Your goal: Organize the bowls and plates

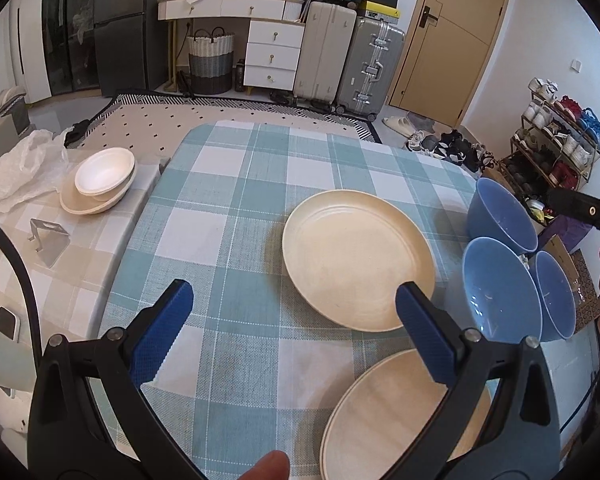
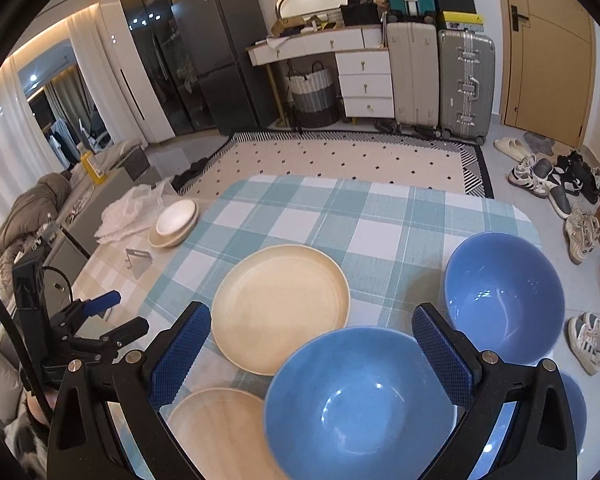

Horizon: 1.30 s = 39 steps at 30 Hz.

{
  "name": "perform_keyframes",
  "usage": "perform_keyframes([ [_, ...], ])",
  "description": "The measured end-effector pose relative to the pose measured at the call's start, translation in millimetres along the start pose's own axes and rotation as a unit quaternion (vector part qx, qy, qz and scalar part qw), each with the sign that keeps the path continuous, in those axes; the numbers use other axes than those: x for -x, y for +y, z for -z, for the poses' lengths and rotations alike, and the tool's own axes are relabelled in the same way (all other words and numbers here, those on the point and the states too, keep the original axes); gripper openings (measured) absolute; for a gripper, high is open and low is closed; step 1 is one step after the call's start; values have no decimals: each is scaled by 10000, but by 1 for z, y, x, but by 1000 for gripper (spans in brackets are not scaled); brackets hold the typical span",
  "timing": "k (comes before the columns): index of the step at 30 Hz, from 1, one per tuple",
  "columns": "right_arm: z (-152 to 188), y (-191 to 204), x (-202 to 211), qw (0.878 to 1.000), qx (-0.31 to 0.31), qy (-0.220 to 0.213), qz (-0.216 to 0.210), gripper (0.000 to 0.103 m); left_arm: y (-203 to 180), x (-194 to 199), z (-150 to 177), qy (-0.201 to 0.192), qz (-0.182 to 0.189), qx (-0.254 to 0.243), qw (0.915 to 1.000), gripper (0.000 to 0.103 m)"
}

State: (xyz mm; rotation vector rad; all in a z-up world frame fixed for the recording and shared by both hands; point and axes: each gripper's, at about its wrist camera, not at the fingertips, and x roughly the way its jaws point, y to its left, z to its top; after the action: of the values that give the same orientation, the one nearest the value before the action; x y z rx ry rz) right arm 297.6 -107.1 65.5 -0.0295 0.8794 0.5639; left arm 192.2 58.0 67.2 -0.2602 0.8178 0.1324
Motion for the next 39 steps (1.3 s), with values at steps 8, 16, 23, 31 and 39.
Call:
perform_keyframes([
  [8, -12, -10, -45, 9993, -1, 377, -26, 102, 4, -40, -3, 296, -119, 79, 9995, 101],
  [16, -17, -14, -98, 9956, 139, 931, 17, 102, 6, -72, -3, 510, -136, 177, 9985, 101],
  [23, -23, -20, -134, 9899, 303, 1387, 63, 102, 3, -94, 0, 650, -223, 193, 9974, 101],
  [31, -22, -24, -169, 9837, 471, 1730, 160, 101, 2, -118, 5, 820, -220, 267, 9960, 101],
  [39, -13, -29, -206, 9727, 492, 2266, 97, 80, 4, -136, 8, 977, -175, 334, 9945, 100],
])
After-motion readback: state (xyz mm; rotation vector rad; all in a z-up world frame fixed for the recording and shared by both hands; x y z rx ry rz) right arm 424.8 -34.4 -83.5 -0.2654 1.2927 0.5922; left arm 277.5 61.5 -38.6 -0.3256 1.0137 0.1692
